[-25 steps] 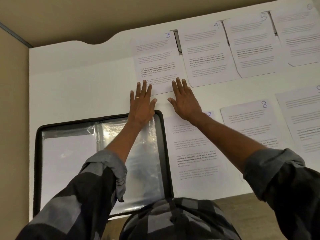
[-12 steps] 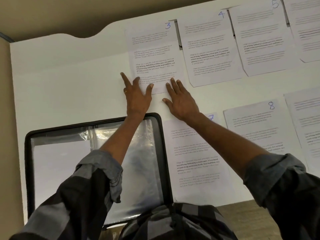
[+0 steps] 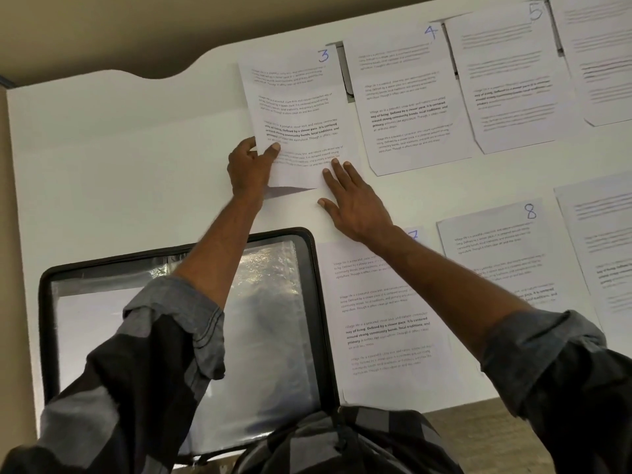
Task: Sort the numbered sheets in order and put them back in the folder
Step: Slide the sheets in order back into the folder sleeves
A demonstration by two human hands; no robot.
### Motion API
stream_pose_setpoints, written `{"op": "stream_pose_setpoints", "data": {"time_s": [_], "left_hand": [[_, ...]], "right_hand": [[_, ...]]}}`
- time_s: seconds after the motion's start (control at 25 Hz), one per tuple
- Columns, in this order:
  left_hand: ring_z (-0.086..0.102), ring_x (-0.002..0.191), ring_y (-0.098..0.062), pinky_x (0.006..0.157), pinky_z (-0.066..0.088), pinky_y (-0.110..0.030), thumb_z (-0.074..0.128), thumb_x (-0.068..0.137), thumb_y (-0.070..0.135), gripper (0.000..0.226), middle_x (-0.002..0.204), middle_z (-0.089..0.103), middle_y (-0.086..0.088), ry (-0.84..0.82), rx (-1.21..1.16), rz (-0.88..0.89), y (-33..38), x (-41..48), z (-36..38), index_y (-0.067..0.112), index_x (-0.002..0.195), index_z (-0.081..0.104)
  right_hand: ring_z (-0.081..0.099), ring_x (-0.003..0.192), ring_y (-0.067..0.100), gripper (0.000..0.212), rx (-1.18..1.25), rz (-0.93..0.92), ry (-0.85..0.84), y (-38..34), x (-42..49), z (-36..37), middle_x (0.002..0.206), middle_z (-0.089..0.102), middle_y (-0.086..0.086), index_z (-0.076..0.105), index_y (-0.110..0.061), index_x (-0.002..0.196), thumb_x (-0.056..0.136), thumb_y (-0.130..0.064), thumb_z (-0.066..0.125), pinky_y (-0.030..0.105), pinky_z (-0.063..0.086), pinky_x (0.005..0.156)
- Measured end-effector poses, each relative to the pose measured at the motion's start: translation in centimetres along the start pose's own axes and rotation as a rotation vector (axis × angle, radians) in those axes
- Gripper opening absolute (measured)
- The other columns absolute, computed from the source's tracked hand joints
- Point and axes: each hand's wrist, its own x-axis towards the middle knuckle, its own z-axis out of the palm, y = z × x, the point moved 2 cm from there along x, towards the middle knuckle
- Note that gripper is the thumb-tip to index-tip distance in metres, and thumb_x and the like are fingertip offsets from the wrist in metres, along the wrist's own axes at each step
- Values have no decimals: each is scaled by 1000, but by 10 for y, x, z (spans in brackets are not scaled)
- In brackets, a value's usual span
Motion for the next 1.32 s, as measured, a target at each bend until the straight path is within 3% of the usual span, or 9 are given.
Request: {"op": "stream_pose_setpoints", "data": {"time_s": [0.16, 0.28, 0.44, 0.56, 0.64, 0.68, 0.84, 1.08, 1.32], "left_hand": [[72, 98, -16, 91, 59, -40, 78, 86, 21, 25, 103, 75, 5, -44, 87, 64, -2, -9, -6, 18, 110, 73], [70, 101, -19, 94, 58, -41, 75, 90, 21, 21, 109, 73, 2, -90, 99, 146, -2, -22, -10, 17, 109, 67], [69, 104, -15, 95, 56, -33, 73, 92, 13, 18, 109, 72, 4, -175, 79, 306, 6, -49, -24, 16, 108, 64], [68, 109, -13, 94, 55, -27, 73, 93, 14, 23, 115, 72, 5, -223, 78, 311, 6, -70, -42, 12, 115, 65], [67, 109, -9, 93, 53, -22, 72, 94, 13, 25, 117, 71, 7, -246, 69, 311, 3, -84, -56, 13, 118, 65], [67, 108, -8, 93, 52, -21, 72, 94, 13, 27, 117, 71, 7, -247, 71, 312, 2, -89, -63, 13, 120, 64], [68, 110, -12, 96, 55, -28, 73, 93, 13, 31, 120, 73, 2, -192, -16, 264, -7, -103, -97, 14, 123, 66], [72, 107, -16, 93, 58, -34, 72, 93, 11, 29, 118, 74, -2, -87, -166, 208, -26, -117, -139, 13, 122, 66], [73, 101, -19, 82, 61, -33, 73, 92, 8, 32, 114, 74, -5, -86, -223, 137, -58, -133, -166, 10, 124, 67]], "right_hand": [[17, 156, 30, 60, 94, -10, 1, 1, 2, -8, 169, 19, 11, 32, -10, 158, 108, -43, 40, 42, 21, 126], [24, 152, 34, 61, 321, 81, 49, 4, 10, -23, 168, 20, 14, 32, -7, 158, 108, -40, 45, 42, 21, 123], [17, 156, 28, 79, 698, 272, 179, 18, 34, -61, 169, 14, 13, 10, -9, 162, 104, -36, 56, 43, 14, 127], [26, 153, 23, 91, 1124, 327, -3, 19, 43, -86, 169, 19, 9, -5, -19, 162, 102, -27, 62, 35, 29, 117], [47, 141, 19, 84, 1223, 229, -80, 10, 44, -95, 159, 42, 9, 9, -19, 161, 99, -21, 66, 28, 43, 107], [56, 133, 18, 72, 1234, 166, -92, 3, 45, -97, 151, 53, 7, 25, -18, 155, 98, -19, 68, 28, 50, 103], [70, 113, 21, 48, 1246, 122, -11, -26, 40, -103, 126, 72, 4, 56, -7, 138, 94, -21, 73, 46, 57, 98], [72, 109, 28, 41, 1247, 117, 21, -53, 13, -110, 118, 75, 9, 65, -1, 125, 89, -17, 78, 52, 57, 97], [72, 110, 29, 38, 1293, 151, 2, -77, -19, -101, 118, 74, 13, 66, 0, 126, 91, -13, 75, 45, 58, 96]]}}
